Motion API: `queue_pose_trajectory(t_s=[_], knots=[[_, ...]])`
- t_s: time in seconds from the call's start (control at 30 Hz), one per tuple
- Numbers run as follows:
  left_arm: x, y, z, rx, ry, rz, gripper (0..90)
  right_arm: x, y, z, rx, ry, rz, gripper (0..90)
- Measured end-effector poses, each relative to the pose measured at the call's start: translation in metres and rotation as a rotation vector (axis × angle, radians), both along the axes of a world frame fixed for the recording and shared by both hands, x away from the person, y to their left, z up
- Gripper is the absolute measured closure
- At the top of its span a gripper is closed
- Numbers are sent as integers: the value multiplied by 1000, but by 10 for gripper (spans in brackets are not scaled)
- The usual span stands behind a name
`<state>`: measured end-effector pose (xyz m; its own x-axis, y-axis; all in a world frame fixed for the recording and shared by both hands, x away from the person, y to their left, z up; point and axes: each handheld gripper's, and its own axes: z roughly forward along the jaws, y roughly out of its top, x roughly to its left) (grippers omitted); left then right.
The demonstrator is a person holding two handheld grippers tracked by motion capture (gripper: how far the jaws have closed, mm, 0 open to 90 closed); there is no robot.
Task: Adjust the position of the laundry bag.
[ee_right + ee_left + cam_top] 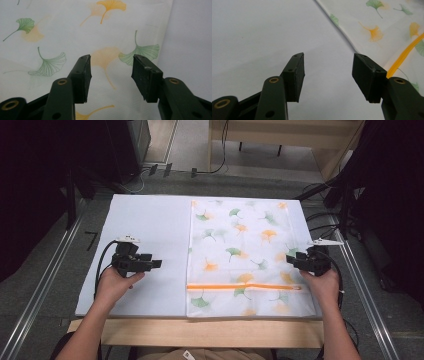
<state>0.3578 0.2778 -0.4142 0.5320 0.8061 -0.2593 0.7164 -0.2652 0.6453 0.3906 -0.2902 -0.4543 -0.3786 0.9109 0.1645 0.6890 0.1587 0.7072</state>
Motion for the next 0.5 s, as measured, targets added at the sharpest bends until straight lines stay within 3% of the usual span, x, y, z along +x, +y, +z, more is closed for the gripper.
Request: queue_pose_trajectory(t_s=[0.27, 0.5], knots=[[0, -2, -2, 16, 17, -17, 364, 3, 2, -2, -7, 17, 7, 479], [0, -2, -3, 18, 34, -11, 370, 4, 0, -4, 3, 25, 7, 461]])
